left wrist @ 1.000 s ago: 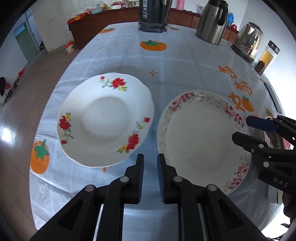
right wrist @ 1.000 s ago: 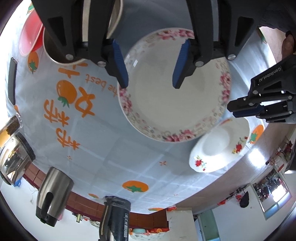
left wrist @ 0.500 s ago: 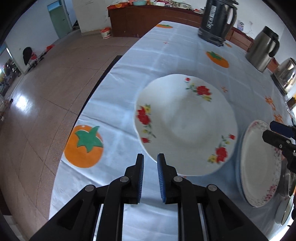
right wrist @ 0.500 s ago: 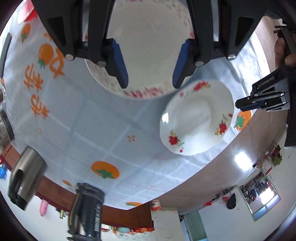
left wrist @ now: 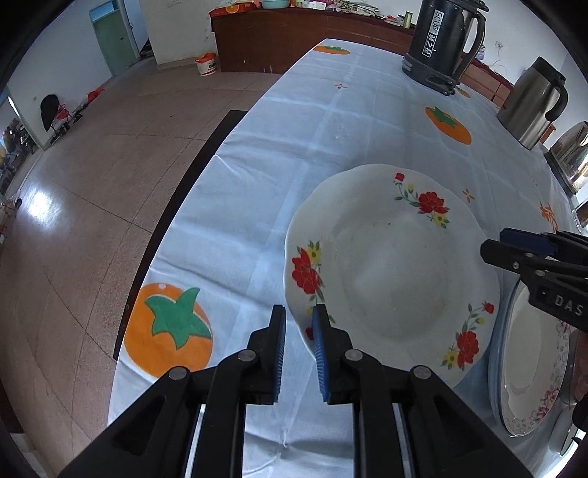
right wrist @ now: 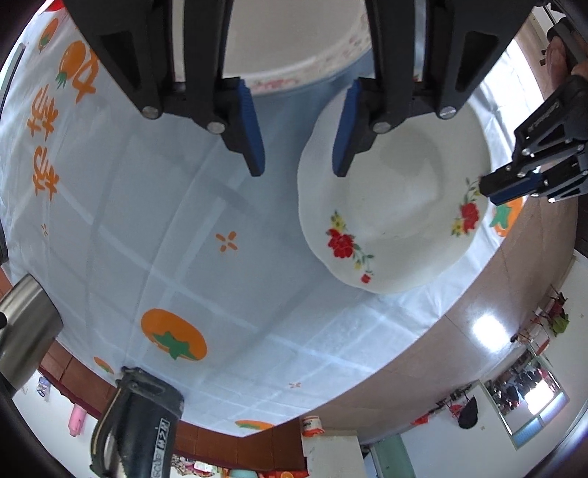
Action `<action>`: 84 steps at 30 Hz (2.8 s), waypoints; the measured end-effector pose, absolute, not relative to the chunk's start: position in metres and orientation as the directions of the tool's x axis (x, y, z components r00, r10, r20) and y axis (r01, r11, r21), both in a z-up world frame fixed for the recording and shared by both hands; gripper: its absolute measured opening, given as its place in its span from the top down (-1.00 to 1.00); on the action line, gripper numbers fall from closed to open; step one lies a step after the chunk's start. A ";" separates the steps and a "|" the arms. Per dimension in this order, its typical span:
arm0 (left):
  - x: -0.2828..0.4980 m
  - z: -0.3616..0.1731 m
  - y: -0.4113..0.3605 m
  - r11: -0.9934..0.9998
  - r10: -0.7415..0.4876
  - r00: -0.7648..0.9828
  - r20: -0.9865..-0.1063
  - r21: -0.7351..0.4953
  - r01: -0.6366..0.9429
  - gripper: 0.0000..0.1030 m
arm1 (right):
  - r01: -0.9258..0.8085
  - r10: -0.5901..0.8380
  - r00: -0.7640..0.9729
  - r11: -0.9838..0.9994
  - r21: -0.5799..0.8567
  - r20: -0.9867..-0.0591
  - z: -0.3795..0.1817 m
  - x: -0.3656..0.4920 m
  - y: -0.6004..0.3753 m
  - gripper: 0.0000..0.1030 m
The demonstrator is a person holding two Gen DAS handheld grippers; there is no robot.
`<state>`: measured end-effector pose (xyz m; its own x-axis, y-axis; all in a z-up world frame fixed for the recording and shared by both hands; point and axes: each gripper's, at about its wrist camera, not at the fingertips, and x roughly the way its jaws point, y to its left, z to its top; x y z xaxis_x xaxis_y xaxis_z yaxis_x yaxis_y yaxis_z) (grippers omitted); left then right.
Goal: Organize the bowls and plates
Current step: 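Grasp the white red-flower plate at its rim with both tools, then lift the red-flower plate with both tools and carry it toward the plate stack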
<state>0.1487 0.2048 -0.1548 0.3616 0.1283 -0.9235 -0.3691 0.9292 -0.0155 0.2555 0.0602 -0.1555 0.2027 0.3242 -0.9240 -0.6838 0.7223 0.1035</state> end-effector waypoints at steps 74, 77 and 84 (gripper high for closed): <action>0.095 -0.100 0.153 0.934 0.165 0.394 -0.904 0.015 -0.357 0.61 | -0.642 0.376 0.187 0.746 0.176 -0.908 -0.103 0.181 0.007 0.71; 0.093 -0.099 0.146 0.937 0.163 0.396 -0.903 0.017 -0.348 0.61 | -0.635 0.377 0.193 0.752 0.177 -0.906 -0.101 0.180 0.001 0.71; 0.091 -0.094 0.131 0.946 0.160 0.410 -0.898 0.020 -0.325 0.61 | -0.617 0.373 0.205 0.767 0.177 -0.905 -0.100 0.175 -0.015 0.71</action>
